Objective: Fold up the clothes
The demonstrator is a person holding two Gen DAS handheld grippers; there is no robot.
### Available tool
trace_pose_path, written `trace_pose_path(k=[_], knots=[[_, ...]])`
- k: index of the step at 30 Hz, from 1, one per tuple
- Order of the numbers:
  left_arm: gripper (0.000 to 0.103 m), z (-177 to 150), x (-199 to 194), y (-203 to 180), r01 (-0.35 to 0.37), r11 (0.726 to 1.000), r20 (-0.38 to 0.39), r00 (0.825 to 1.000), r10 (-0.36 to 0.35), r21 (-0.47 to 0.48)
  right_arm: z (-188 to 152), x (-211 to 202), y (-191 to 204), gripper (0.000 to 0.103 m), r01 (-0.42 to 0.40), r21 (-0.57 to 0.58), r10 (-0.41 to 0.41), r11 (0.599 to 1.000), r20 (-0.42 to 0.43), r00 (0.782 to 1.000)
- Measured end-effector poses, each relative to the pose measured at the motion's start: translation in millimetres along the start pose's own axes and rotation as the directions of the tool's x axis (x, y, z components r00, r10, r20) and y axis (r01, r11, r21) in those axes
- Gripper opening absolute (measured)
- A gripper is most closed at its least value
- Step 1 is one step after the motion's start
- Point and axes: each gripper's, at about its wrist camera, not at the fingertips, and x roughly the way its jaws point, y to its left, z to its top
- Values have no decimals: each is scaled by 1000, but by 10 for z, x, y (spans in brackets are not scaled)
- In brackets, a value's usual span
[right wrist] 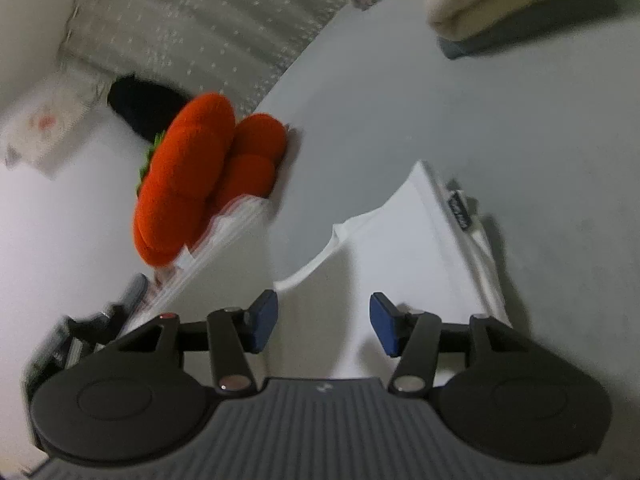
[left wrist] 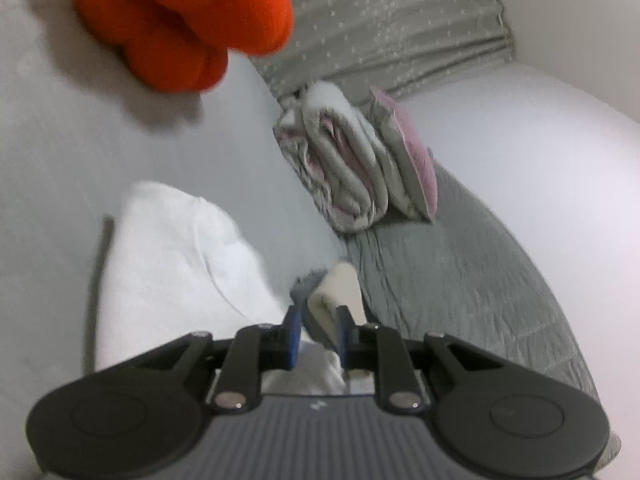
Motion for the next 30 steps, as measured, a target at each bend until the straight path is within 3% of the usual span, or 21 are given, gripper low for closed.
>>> trace_pose_path(k=[6,11,16,25,30], knots=[[29,-141,212,32,-19,999,-94,995,22,27,33,-120,-157,57,-5,88,3,996,19,1000],[42,-92,173,-1,-6,1000,-89,996,7,15,60,-221,-288,57,-11,161,5,987,36,999],[53,-41,24,-42,5,1000,-69,998,-3,22,42,-279,-295,58,-5,164,-2,986,43,999],[54,80,-184,22,-52,999,-7,999,52,17,71,-316,-323,65,-23,196,13,980,51,999],[52,99,-270,73,-168,983,4,986,168,72,92,-360,-382,67,-48,237,36,970,55,998]])
